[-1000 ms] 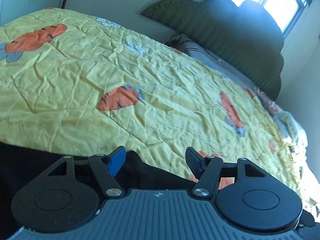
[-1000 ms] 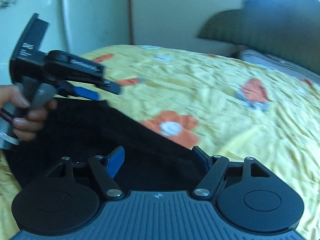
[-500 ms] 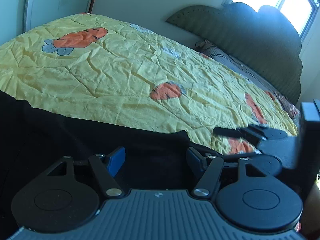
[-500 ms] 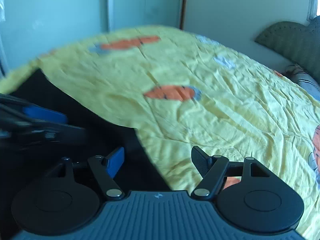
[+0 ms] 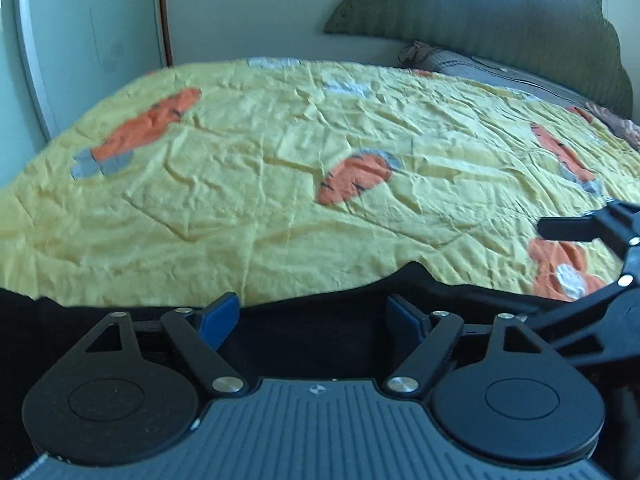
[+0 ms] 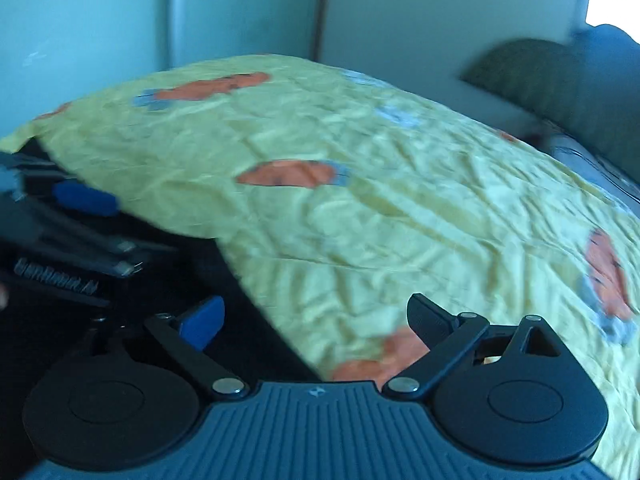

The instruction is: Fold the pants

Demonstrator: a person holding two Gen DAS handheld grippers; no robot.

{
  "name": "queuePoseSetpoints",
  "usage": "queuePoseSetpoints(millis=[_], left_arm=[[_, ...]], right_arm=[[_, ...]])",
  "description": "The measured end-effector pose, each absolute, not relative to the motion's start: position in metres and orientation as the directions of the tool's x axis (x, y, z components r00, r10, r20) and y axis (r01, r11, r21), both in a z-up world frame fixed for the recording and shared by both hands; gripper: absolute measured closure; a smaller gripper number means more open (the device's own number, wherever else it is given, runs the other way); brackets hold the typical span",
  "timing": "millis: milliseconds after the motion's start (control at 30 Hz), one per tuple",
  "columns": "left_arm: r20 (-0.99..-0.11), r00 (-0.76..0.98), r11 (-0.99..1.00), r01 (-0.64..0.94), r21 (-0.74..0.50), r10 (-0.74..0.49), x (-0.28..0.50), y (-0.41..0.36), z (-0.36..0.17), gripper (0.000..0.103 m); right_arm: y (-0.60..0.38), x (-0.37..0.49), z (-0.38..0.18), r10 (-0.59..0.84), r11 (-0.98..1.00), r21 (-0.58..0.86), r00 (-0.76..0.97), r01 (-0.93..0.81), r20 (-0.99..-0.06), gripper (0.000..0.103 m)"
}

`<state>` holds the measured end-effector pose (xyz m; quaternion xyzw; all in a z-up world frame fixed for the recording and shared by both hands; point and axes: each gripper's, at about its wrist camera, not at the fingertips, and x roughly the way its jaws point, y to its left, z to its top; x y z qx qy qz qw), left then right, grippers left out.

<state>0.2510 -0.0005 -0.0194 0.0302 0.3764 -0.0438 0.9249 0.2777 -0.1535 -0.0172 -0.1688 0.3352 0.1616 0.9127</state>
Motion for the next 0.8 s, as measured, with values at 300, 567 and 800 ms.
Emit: queuePoseSetpoints(millis=[300,567,800], left_arm=[[-0.726,0.663,0.974,0.222,-0.043,-0.183,0.184,0.019,-0.016,0.011],[-0.696,0.706,0.970,0.238,0.055,-0.134,0.161,0.016,-0.015,0.009],[-0.681,0.711,0.922,0.361,0.139,-0.175,0.101,0.020,-0.025,0.005]], right_arm=[[-0.218,0.163,0.015,0.257,0.926,-0.038,0.702,-0.375,-0.665,0.002],[-0.243,0.118,-0.008,0.012,0.942,-0.237,0.728,-0.239,-0.685,0.000],[-0.257,0.071,-0.019,0.096,0.954,-0.137,0.706,-0.266,-0.702,0.000]])
